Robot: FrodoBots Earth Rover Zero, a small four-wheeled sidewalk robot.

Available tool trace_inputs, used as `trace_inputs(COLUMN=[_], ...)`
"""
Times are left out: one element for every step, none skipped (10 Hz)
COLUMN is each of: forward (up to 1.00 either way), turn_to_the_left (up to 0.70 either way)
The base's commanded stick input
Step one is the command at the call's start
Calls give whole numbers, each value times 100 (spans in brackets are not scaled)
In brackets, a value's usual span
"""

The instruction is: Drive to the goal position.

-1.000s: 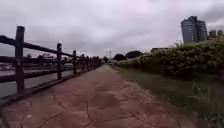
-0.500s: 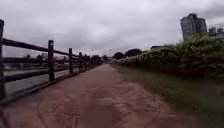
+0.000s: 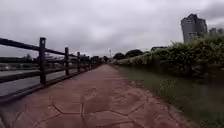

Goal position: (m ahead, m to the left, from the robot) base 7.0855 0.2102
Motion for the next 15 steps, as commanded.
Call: trace_inputs(forward=[100,100,100,100,100,100,100,100,100,100,100,100,100,100,100], turn_to_the_left=[0,0,0,0,0,0,0,0,0,0,0,0,0,0,0])
